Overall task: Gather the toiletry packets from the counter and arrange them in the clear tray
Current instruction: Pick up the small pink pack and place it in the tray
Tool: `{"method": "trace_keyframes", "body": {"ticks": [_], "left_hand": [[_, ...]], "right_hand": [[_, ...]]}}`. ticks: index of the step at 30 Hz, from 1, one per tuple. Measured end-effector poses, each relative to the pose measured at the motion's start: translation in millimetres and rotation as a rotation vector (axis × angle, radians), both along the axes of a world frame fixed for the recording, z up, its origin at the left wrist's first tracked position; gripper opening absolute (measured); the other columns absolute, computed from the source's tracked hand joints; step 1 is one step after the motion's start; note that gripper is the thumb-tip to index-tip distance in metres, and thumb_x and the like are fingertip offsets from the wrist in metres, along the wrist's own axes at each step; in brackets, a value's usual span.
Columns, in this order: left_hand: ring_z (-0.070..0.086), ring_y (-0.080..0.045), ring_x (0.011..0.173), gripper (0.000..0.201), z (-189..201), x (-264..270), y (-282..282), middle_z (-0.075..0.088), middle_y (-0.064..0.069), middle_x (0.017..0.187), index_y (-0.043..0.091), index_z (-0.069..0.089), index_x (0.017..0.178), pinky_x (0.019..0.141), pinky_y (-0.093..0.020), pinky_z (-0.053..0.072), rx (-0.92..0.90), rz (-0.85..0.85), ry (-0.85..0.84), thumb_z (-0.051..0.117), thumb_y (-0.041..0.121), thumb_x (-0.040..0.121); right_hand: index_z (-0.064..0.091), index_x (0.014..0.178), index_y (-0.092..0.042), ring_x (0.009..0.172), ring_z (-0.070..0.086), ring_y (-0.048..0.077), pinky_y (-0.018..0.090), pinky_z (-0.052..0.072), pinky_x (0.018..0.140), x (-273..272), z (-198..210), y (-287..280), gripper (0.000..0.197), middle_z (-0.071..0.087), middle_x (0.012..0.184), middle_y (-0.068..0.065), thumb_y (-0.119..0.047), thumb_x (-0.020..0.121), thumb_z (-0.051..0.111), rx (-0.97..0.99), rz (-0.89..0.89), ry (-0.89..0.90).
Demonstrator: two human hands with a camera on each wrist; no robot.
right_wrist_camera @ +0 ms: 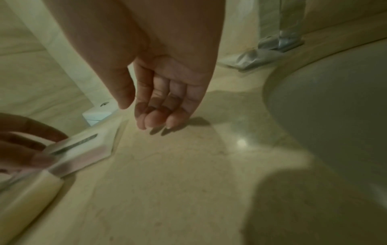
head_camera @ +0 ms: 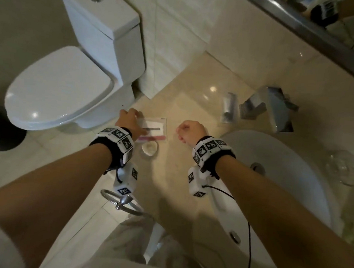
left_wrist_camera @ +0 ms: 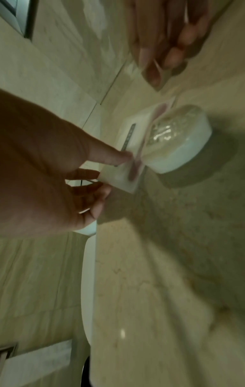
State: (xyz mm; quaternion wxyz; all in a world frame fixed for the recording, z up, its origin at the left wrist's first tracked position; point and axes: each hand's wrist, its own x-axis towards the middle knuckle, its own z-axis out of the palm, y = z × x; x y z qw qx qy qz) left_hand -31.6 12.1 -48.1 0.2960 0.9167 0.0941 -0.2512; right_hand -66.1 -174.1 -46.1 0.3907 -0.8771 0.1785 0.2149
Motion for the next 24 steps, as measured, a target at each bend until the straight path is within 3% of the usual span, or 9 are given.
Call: {"method": "trace_keyframes", "body": {"ticks": [5, 7, 9, 12, 14, 16, 19, 21, 24], "left_hand": [[0.053, -0.030, 0.116, 0.055, -1.8, 9.8, -4.2, 0.057, -0.013, 0.126, 0.010, 0.048, 0.123, 0.094, -0.034, 0.042, -0.087, 0.027, 0.023, 0.074, 0.018, 0.075], [0.053, -0.030, 0.117, 0.051, -0.7, 14.0, -6.6, 0.058, -0.013, 0.127, 0.009, 0.052, 0.124, 0.097, -0.033, 0.041, -0.104, 0.002, 0.006, 0.072, 0.018, 0.077], [0.055, -0.028, 0.116, 0.044, 2.1, 17.2, -9.7, 0.060, -0.011, 0.127, 0.006, 0.058, 0.119, 0.095, -0.028, 0.040, -0.166, -0.005, -0.014, 0.070, 0.015, 0.078], [0.057, -0.026, 0.098, 0.022, 10.0, 20.4, -18.7, 0.064, -0.011, 0.107, 0.005, 0.062, 0.098, 0.083, -0.025, 0.038, -0.269, 0.004, -0.053, 0.069, 0.010, 0.078], [0.051, -0.019, 0.086, 0.013, 16.7, 21.1, -25.4, 0.057, -0.009, 0.090, 0.008, 0.059, 0.090, 0.077, -0.023, 0.036, -0.315, -0.019, -0.070, 0.068, 0.009, 0.080], [0.049, -0.017, 0.083, 0.011, 24.4, 20.9, -36.3, 0.056, -0.007, 0.083, 0.007, 0.060, 0.090, 0.069, -0.020, 0.037, -0.347, -0.066, -0.079, 0.066, 0.009, 0.082], [0.049, -0.018, 0.080, 0.008, 35.0, 18.1, -56.8, 0.053, -0.001, 0.069, 0.009, 0.059, 0.086, 0.055, -0.011, 0.037, -0.377, -0.145, -0.071, 0.066, 0.007, 0.081], [0.049, -0.019, 0.080, 0.009, 39.6, 13.2, -78.0, 0.053, -0.001, 0.068, 0.010, 0.059, 0.083, 0.057, -0.015, 0.037, -0.392, -0.191, -0.077, 0.067, 0.006, 0.080], [0.049, -0.019, 0.080, 0.010, 45.3, 3.3, -107.3, 0.055, -0.004, 0.070, 0.010, 0.060, 0.081, 0.062, -0.022, 0.039, -0.412, -0.246, -0.075, 0.067, 0.003, 0.079]], "right_hand": [[0.064, 0.085, -0.021, 0.079, 0.062, 0.019, 0.030, 0.055, 0.080, 11.2, -7.7, 13.1, 0.007, 0.066, 0.085, 0.001, -0.023, 0.086, 0.058, -0.039, 0.034, -0.001], [0.064, 0.094, -0.017, 0.080, 0.059, 0.017, 0.020, 0.049, 0.066, 14.3, -6.5, 13.7, 0.012, 0.064, 0.089, -0.001, -0.024, 0.085, 0.061, -0.007, 0.014, -0.015], [0.063, 0.103, -0.012, 0.083, 0.053, 0.013, 0.007, 0.035, 0.053, 16.7, -4.2, 10.9, 0.023, 0.058, 0.093, -0.002, -0.025, 0.085, 0.065, -0.007, 0.004, -0.025], [0.061, 0.090, -0.012, 0.083, 0.053, 0.014, -0.003, 0.035, 0.046, 17.0, -1.0, 0.3, 0.012, 0.061, 0.093, 0.003, -0.014, 0.082, 0.069, 0.068, -0.099, -0.067], [0.056, 0.081, -0.012, 0.075, 0.053, 0.014, -0.005, 0.034, 0.044, 14.8, 2.6, -7.8, 0.013, 0.060, 0.080, 0.001, -0.008, 0.081, 0.069, 0.124, -0.132, -0.081], [0.053, 0.069, -0.015, 0.062, 0.051, 0.010, -0.001, 0.036, 0.044, 8.9, 11.2, -18.7, 0.021, 0.055, 0.064, -0.003, -0.006, 0.082, 0.068, 0.146, -0.120, -0.093], [0.047, 0.062, -0.022, 0.064, 0.054, 0.014, 0.012, 0.043, 0.055, -1.3, 23.6, -41.4, 0.031, 0.056, 0.062, -0.001, -0.007, 0.082, 0.066, 0.152, -0.130, -0.119], [0.046, 0.060, -0.022, 0.066, 0.054, 0.016, 0.016, 0.044, 0.058, -13.5, 31.8, -61.1, 0.033, 0.056, 0.064, 0.001, -0.007, 0.082, 0.066, 0.131, -0.154, -0.127], [0.043, 0.059, -0.020, 0.073, 0.054, 0.021, 0.032, 0.048, 0.073, -32.2, 39.5, -85.7, 0.037, 0.052, 0.063, 0.001, -0.001, 0.080, 0.066, 0.159, -0.196, -0.145]]}}
